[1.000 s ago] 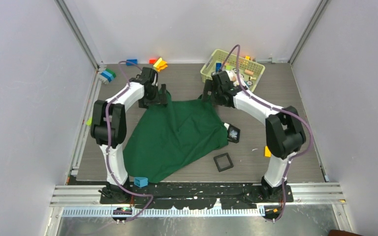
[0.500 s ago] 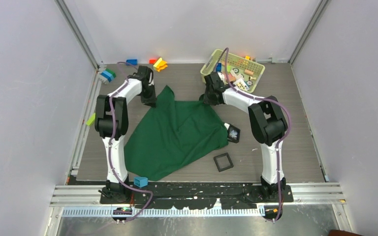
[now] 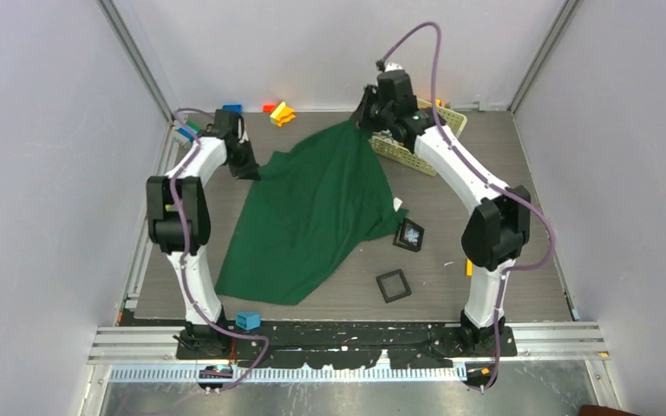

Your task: Remove the brooch from the garment

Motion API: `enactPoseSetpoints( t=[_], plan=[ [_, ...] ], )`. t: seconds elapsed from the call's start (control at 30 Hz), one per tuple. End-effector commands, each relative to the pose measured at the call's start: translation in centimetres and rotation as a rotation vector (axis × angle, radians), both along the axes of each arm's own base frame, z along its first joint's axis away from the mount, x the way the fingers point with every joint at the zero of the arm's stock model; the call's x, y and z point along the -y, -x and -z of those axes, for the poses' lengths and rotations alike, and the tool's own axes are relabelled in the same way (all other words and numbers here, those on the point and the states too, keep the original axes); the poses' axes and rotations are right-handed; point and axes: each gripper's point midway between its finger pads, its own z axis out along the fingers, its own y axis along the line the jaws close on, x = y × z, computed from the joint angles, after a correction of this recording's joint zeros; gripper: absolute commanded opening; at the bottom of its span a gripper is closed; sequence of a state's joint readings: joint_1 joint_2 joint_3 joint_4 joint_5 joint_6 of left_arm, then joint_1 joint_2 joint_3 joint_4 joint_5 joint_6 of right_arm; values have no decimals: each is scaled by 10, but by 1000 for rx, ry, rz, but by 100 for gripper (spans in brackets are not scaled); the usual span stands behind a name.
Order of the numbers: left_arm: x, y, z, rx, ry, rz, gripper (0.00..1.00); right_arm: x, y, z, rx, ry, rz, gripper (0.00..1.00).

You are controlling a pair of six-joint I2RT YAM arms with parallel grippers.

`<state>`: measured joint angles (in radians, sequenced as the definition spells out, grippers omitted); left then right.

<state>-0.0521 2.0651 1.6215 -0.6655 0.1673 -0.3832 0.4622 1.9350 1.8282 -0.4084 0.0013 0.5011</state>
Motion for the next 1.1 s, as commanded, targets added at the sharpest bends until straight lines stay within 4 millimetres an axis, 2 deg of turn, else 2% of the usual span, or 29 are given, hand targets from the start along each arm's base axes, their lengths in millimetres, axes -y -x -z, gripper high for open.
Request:
enactPoseSetpoints(
  t=[0.0,0.07,0.1,0.17,0.2,0.27,0.33,0.4,0.5,0.53,0.63,0.7,0.77,0.83,0.87,0.9,0.93,0.97,1.0,1.07],
  plan=[
    [-17,-3,-107,277,-13,-116,1,-3,24,-141,266,-120,-109,0],
    [-10,2,-134,379,38,-107,13,-6,35,-169,317,-146,-153,0],
    [-1,2,-151,448,79,-68,25,-9,43,-178,333,-158,-190,0],
    [13,8,-175,529,130,10,63,-12,55,-194,355,-174,-241,1],
    [21,11,-185,564,142,55,78,-12,58,-196,356,-177,-255,1],
    [30,14,-199,617,153,107,98,-18,70,-197,350,-183,-318,0],
    [40,16,-205,639,198,134,100,-22,81,-194,333,-197,-373,0],
    [61,21,-208,649,295,211,100,-27,91,-187,312,-206,-429,0],
    [90,23,-202,684,346,338,100,-29,101,-169,273,-193,-480,0],
    [100,24,-194,703,347,392,100,-28,104,-168,271,-189,-486,0],
    [122,29,-187,917,375,538,100,-22,110,-152,222,-143,-490,0],
    [132,36,-195,1134,389,645,100,-16,114,-144,187,-112,-493,0],
    [127,27,-177,1109,369,615,100,-8,118,-134,149,-79,-472,0],
    [126,18,-149,968,325,628,98,5,119,-119,98,-36,-414,0],
    [124,15,-134,878,294,624,97,16,120,-105,59,-3,-360,0],
    [123,13,-122,812,242,628,97,27,120,-101,52,24,-306,0],
    [123,10,-114,756,187,642,97,34,123,-79,-4,45,-275,0],
    [120,9,-104,707,121,653,98,45,123,-75,-5,68,-219,0],
    [117,9,-91,654,54,668,99,51,127,-51,-60,82,-188,0],
    [115,12,-73,565,-13,711,100,64,136,-25,-109,109,-141,0]
  ],
)
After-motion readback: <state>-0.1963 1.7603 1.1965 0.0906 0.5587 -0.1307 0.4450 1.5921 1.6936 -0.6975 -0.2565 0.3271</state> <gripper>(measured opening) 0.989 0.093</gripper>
